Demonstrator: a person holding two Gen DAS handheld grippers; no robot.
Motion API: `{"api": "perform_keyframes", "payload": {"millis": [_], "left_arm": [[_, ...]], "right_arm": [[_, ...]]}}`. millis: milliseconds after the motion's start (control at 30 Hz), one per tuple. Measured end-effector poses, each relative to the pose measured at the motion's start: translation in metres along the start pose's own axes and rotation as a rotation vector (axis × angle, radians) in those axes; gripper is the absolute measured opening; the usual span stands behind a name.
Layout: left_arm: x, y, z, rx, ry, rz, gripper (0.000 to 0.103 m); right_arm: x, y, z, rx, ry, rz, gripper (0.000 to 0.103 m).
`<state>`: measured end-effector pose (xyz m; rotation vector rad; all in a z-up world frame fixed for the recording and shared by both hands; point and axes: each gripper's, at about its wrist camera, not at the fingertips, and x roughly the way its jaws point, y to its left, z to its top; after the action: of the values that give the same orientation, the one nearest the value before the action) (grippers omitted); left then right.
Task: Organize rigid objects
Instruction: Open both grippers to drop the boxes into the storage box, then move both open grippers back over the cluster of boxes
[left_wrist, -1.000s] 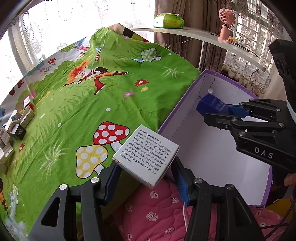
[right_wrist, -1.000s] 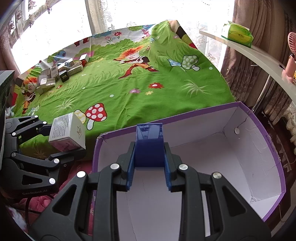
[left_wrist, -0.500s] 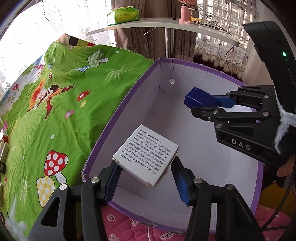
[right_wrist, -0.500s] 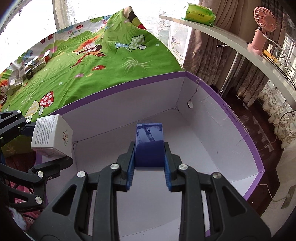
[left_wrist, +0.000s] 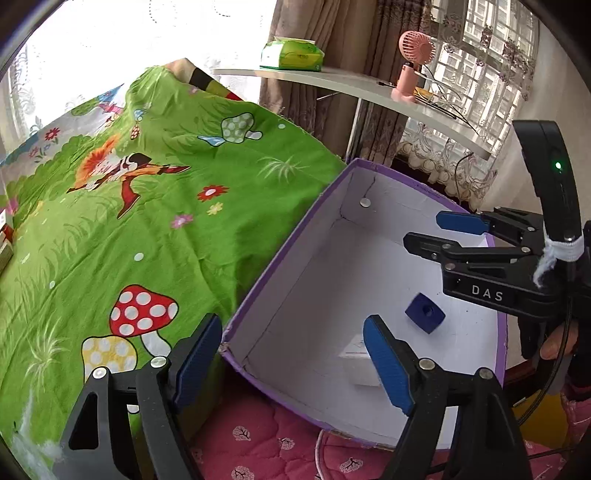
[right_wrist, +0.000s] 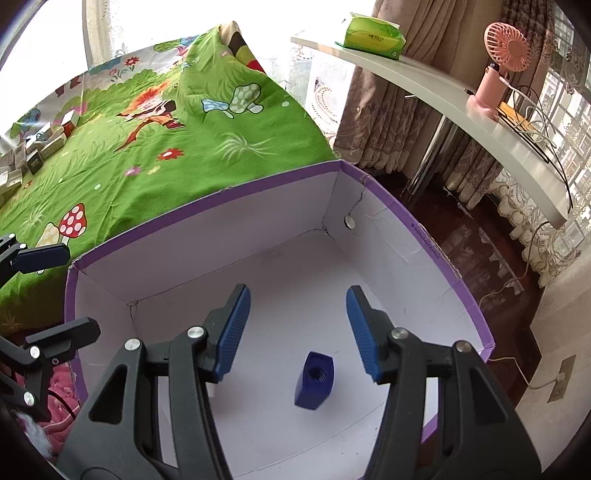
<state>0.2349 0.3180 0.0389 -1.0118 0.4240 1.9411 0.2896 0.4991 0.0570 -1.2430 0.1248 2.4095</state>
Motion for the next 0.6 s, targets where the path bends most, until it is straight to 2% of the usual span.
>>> {"api": "perform_keyframes", "payload": {"millis": [167, 300, 433, 600], "left_arm": [[-0.036, 0.071, -0.020, -0.121, -0.069, 0.149, 0.082], [-0.056, 0.139, -0.052, -0.266, -0.054, 0.288, 0.083], [-0.078, 0.206, -0.089, -0.422, -0.050, 0.414, 0.083], [-0.105, 0.291, -0.122, -0.627, -0.058, 0.566, 0.083]], "right_arm": [[-0.010, 0.064, 0.019, -0.123, -0.048, 0.096, 0.058], [-0.015, 0.139, 0.027, -0.279, -0.064, 0.219, 0.061], [-0.017, 0.218, 0.031, -0.429, -0.091, 0.302, 0.062], [-0.006, 0.307, 0.047, -0.526, -0.087, 0.438, 0.062]]}}
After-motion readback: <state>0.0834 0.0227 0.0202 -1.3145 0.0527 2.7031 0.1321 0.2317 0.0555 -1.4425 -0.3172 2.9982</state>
